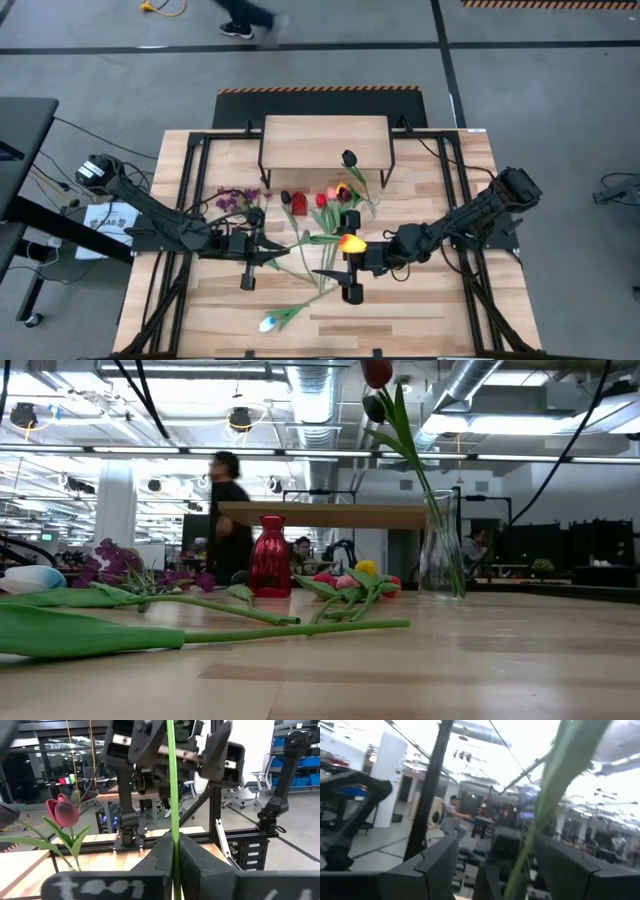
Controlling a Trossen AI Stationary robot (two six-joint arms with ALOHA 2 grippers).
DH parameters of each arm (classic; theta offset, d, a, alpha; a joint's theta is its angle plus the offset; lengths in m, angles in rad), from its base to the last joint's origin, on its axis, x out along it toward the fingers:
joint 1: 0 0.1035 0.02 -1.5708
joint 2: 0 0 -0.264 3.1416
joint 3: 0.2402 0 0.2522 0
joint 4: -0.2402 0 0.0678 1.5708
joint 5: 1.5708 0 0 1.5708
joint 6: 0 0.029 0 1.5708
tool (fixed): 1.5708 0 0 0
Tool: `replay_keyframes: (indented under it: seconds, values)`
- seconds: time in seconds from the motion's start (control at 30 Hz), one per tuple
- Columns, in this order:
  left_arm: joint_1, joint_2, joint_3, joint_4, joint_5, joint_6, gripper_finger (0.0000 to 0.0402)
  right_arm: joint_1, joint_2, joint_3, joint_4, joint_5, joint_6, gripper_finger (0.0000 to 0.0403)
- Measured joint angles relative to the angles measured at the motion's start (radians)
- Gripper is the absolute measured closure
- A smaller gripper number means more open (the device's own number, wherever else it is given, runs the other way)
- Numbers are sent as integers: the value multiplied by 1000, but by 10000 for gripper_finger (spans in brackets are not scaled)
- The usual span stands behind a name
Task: Pick and place flowers into a vace then onto a shelf
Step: Put the bottom yellow flower into the transparent vase
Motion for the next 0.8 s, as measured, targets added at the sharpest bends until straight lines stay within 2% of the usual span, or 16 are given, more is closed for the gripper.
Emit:
replay_keyframes:
  seconds: [0.1, 0.47, 0.7, 0.8]
  values:
    - [3, 0, 0, -6, -3, -2, 401, 0, 0, 20, 0, -29, -28, 154]
    - [4, 0, 0, -33, -6, -29, 401, -8, 0, 74, 0, -32, -122, 154]
    - [4, 0, 0, -37, -17, -31, 401, -8, 0, 90, -6, -27, -123, 154]
    - [4, 0, 0, -36, -17, -29, 401, -8, 0, 91, -85, -4, -87, 154]
